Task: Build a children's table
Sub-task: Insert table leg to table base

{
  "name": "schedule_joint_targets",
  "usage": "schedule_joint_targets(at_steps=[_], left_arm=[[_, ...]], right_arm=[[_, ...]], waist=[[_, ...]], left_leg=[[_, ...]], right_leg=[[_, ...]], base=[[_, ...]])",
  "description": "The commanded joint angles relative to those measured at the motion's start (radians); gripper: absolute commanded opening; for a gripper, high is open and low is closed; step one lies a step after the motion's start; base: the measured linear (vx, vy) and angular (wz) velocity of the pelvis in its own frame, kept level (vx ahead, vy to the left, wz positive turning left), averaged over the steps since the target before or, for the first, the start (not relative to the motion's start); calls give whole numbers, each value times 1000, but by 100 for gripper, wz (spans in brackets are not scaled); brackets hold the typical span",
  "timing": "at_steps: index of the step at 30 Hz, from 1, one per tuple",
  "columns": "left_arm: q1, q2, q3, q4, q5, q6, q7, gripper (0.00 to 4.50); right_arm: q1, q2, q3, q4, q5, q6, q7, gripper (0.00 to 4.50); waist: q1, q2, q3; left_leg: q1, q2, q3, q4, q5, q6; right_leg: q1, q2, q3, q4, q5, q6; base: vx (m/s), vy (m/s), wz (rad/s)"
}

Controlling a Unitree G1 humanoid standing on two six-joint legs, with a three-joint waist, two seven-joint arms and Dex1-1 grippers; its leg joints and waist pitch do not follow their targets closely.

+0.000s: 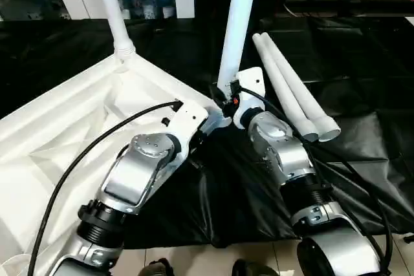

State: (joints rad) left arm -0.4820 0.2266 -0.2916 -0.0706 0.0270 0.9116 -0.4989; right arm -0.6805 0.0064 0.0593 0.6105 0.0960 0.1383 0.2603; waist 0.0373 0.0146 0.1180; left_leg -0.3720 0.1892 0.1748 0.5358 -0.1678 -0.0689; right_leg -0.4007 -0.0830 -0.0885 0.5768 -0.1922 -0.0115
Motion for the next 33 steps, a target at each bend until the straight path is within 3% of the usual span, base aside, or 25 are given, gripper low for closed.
schedule_joint_targets(at_steps=[1, 2, 3, 4, 6, 7, 8, 10, 13, 16, 17, 20, 25, 31, 33], left_arm=[[3, 9, -37, -30, -38, -29, -68, 0], [4, 15, -35, -27, -42, -38, -77, 0], [5, 21, -33, -24, -45, -49, -85, 0], [6, 30, -34, -17, -48, -73, -100, 0], [8, 43, -33, -7, -56, -97, -121, 0], [10, 55, -35, 2, -57, -129, -139, 0], [12, 65, -33, 10, -61, -138, -151, 0], [15, 87, -29, 30, -68, -168, -181, 0], [18, 105, -27, 44, -79, -186, -213, 0], [13, 137, -32, 79, -97, -227, -270, 0], [7, 146, -34, 94, -104, -241, -294, 0], [-1, 157, -37, 122, -112, -270, -331, 0], [-15, 181, -51, 165, -121, -315, -394, 0], [-11, 198, -66, 159, -127, -315, -430, 0], [-5, 199, -69, 156, -128, -319, -433, 0]], right_arm=[[62, -26, -6, 103, -6, 90, -1, 267], [62, -32, -2, 92, -8, 87, 10, 277], [64, -37, -3, 76, -6, 87, 18, 305], [68, -46, -3, 53, -2, 87, 34, 311], [77, -61, -1, 12, 4, 83, 62, 315], [89, -76, 3, -23, 9, 83, 86, 325], [99, -90, 6, -53, 13, 85, 110, 351], [123, -124, 15, -115, 9, 87, 147, 357], [146, -159, 22, -175, 19, 107, 190, 384], [195, -235, 39, -292, 46, 146, 297, 384], [214, -263, 43, -337, 59, 158, 338, 384], [241, -303, 50, -405, 83, 180, 399, 384], [290, -389, 80, -501, 126, 201, 548, 384], [273, -403, 99, -466, 103, 209, 572, 384], [255, -393, 97, -439, 93, 218, 546, 384]], waist=[[9, 18, -49], [11, 14, -55], [13, 17, -56], [13, 9, -61], [22, 14, -65], [28, 10, -73], [31, 11, -79], [37, 14, -87], [41, 15, -88], [48, 20, -91], [51, 17, -90], [52, 19, -94], [55, 14, -101], [57, 20, -108], [57, 14, -109]], left_leg=[[9, 41, -14, -63, -256, 0], [5, 40, -13, -57, -194, 13], [6, 39, -10, -53, -152, 26], [6, 38, -8, -49, -130, 36], [6, 36, -7, -41, -60, 62], [9, 36, -6, -36, -21, 84], [12, 35, -3, -30, 10, 102], [9, 35, -8, -23, 56, 122], [6, 38, -7, -21, 22, 119], [8, 41, -7, -21, -53, 84], [8, 40, -7, -22, -87, 71], [7, 39, -8, -21, -121, 55], [2, 36, -8, -13, -121, 63], [-1, 36, -10, -6, -120, 63], [-1, 36, -10, -5, -119, 62]], right_leg=[[39, -65, 58, -68, -182, -209], [48, -63, 58, -56, -97, -229], [47, -61, 58, -51, -35, -244], [52, -60, 57, -48, -7, -250], [55, -60, 58, -38, 77, -268], [57, -59, 57, -33, 124, -279], [57, -56, 57, -27, 166, -288], [62, -55, 52, -20, 208, -291], [61, -58, 52, -20, 157, -299], [62, -60, 55, -23, 69, -285], [63, -62, 55, -26, 30, -275], [65, -62, 56, -29, -26, -259], [67, -64, 56, -29, -55, -250], [61, -65, 55, -27, -115, -248], [61, -64, 54, -25, -114, -250]], base=[[0, 0, 0], [0, 0, 0], [0, 0, 0], [0, 0, 0], [0, 0, 0], [0, 0, 0], [0, 0, 0], [0, 0, 0], [0, 0, 0], [0, 0, 0], [0, 0, 0], [0, 0, 0], [0, 0, 0], [0, 0, 0], [0, 0, 0]])
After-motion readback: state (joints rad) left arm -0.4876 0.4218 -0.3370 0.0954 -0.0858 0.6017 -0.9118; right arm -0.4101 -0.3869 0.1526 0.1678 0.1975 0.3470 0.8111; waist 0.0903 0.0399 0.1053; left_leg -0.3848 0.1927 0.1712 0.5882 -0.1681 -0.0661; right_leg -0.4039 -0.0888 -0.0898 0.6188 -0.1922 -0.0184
